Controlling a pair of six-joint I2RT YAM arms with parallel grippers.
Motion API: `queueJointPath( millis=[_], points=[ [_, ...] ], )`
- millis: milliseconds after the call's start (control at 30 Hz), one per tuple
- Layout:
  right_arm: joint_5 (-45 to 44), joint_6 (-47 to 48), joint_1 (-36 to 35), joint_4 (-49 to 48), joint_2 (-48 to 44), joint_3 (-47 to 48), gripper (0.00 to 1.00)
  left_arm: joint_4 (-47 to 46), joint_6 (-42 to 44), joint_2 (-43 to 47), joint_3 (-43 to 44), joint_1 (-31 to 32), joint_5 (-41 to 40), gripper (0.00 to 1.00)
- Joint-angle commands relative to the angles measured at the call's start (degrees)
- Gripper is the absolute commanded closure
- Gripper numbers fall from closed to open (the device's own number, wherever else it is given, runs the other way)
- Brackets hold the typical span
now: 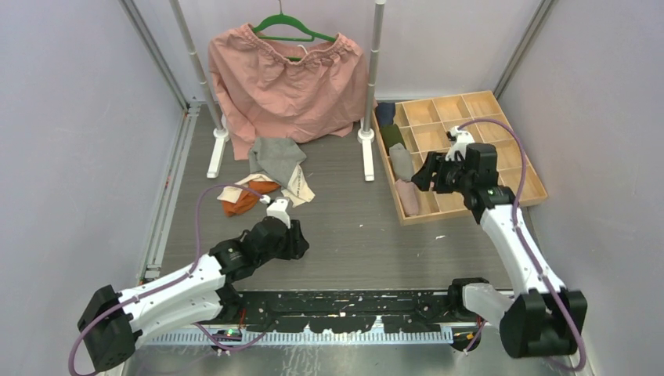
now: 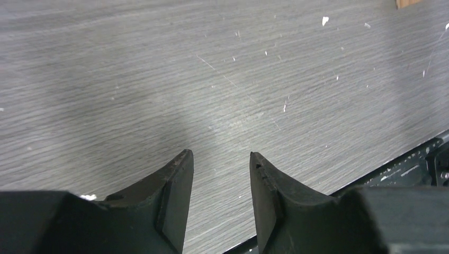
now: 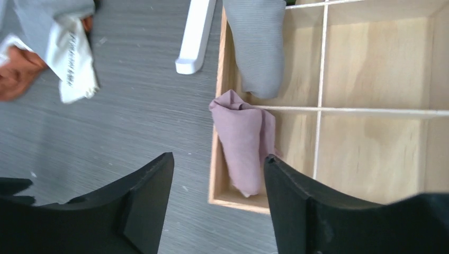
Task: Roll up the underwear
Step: Place the underwear in the storage box, then reset both arms
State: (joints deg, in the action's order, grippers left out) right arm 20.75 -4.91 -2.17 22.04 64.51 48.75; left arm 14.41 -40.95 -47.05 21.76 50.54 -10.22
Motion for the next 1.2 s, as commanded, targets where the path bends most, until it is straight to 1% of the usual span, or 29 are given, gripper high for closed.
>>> queueJointPath(
  millis=[0, 100, 133, 167, 200, 267, 333, 400, 467, 533, 567, 600, 667, 833, 1067, 1167],
  points=[
    [-3.1, -16.5, -0.1, -4.6, -8.9, -4.2, 0.29, 5.0, 2.1, 2.9, 5.4, -0.2, -7.0, 0.53],
    [-2.5, -22.3, -0.1, -2.3, -13.7, -5.3, 0.24, 9.9, 2.9, 4.8, 8.6, -0.3, -11.3, 0.48],
    [-2.6, -23.4, -0.1, -0.9, -15.3, -5.4, 0.19, 11.7, 3.0, 5.5, 9.6, -0.3, -13.6, 0.46],
    [-4.0, -24.2, -0.1, 1.0, -17.0, -5.2, 0.08, 13.7, 3.1, 6.3, 10.9, -0.3, -15.2, 0.44],
    [-6.6, -26.3, -0.1, 4.0, -18.6, -4.7, 0.01, 15.6, 3.1, 6.9, 12.0, -0.3, -16.9, 0.43],
    [-11.5, -27.0, -0.1, 10.1, -21.1, -2.9, 0.0, 20.2, 2.7, 8.4, 14.3, -0.3, -20.6, 0.38],
    [-14.5, -25.9, -0.1, 15.3, -23.2, -1.3, 0.0, 24.7, 2.1, 10.0, 16.4, -0.3, -23.6, 0.35],
    [-17.1, -25.2, -0.1, 19.7, -24.6, 0.5, 0.0, 30.0, 1.3, 12.0, 18.3, -0.3, -25.6, 0.33],
    [-22.4, -27.0, -0.1, 24.0, -25.8, 2.7, 0.0, 33.8, 0.5, 14.6, 19.6, -0.3, -26.9, 0.32],
    [-23.7, -24.5, -0.2, 26.6, -26.9, 5.2, 0.0, 36.1, -0.8, 17.9, 19.4, -0.2, -27.9, 0.32],
    [-23.7, -23.2, -0.1, 26.6, -27.2, 5.9, 0.0, 36.2, -1.1, 19.5, 19.0, -0.2, -27.9, 0.25],
    [-25.1, -23.1, -0.2, 27.9, -27.2, 7.1, 0.0, 36.3, -1.1, 21.7, 18.4, -0.2, -27.9, 0.15],
    [-25.5, -23.2, -0.1, 29.5, -26.7, 8.4, 0.0, 36.9, -1.3, 23.9, 18.2, -0.2, -28.3, 0.08],
    [-26.7, -22.6, -0.1, 31.4, -24.7, 9.0, 0.0, 39.3, -1.9, 26.5, 20.0, 0.0, -30.5, 0.06],
    [-31.9, -23.1, -0.1, 31.6, -28.6, 8.0, 0.0, 42.3, -3.9, 22.9, 21.7, 1.1, -33.8, 0.01],
    [-31.8, -23.4, -0.1, 31.5, -30.4, 7.4, 0.01, 43.0, -4.4, 21.5, 21.9, 2.2, -34.3, 0.0]
  ],
)
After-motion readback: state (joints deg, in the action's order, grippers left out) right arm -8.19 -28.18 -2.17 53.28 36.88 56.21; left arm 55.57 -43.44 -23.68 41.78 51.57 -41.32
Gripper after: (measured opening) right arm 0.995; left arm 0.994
